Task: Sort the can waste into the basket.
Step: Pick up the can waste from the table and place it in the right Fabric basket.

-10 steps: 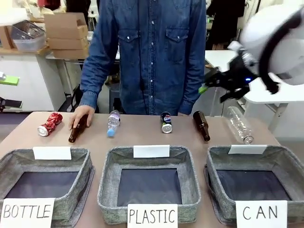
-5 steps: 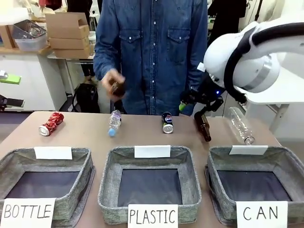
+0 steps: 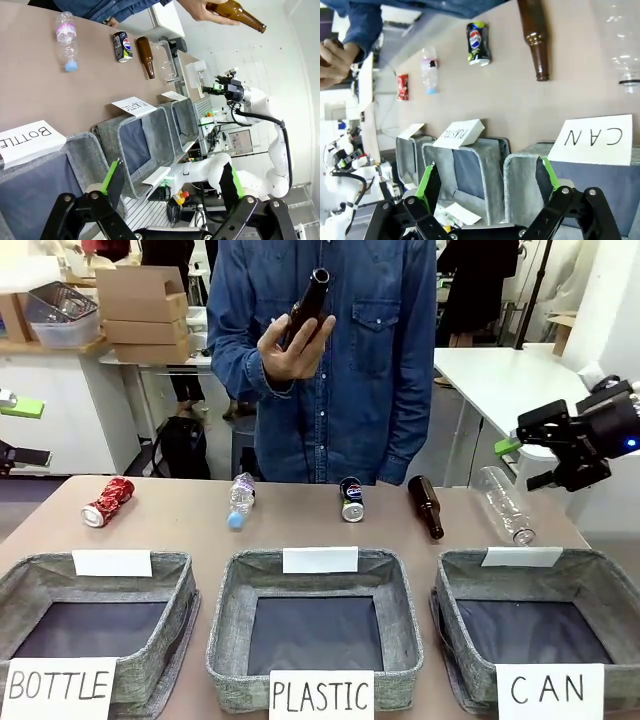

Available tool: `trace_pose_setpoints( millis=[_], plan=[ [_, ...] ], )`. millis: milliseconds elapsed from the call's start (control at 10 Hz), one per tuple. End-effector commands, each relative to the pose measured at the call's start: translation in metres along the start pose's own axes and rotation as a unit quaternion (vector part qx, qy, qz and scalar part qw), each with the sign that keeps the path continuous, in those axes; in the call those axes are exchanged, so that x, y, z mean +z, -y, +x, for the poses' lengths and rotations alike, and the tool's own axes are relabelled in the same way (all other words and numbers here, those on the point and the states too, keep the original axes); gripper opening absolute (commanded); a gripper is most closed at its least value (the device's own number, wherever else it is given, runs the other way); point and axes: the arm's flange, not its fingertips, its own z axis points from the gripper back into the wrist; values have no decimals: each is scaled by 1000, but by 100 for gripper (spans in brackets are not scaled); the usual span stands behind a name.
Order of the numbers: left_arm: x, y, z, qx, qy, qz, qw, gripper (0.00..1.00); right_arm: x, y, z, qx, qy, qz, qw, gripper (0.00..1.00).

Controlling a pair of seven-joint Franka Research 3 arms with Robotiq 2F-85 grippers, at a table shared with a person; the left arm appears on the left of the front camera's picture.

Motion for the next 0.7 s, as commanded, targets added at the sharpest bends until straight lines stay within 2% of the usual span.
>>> trace_pose_setpoints(
  millis=[0, 100, 200, 300, 400, 500, 600],
  plan=[
    [-1, 2, 2, -4, 6, -11, 1000, 100, -9, -10, 2, 10, -10, -4, 1000, 100],
    [-1, 2, 2, -4, 6, -11, 1000, 100, 0, 0, 0, 0, 0, 0, 1000, 100],
    [-1, 2, 2, -4, 6, -11, 1000, 100, -21, -17, 6, 22, -9, 0, 1000, 100],
    [-1, 2, 2, -4, 6, -11, 1000, 100, -56, -37, 21, 67, -49, 15, 996, 100],
    [-1, 2, 2, -4, 6, -11, 1000, 100, -89, -54, 34, 83, -84, 22, 993, 100],
    [0, 0, 0, 1, 0, 0, 1000, 100, -82, -53, 37, 76, -81, 29, 993, 100],
    [56, 19, 2, -18, 11, 69, 997, 100, -62, -46, 33, 71, -80, 23, 994, 100]
  ],
)
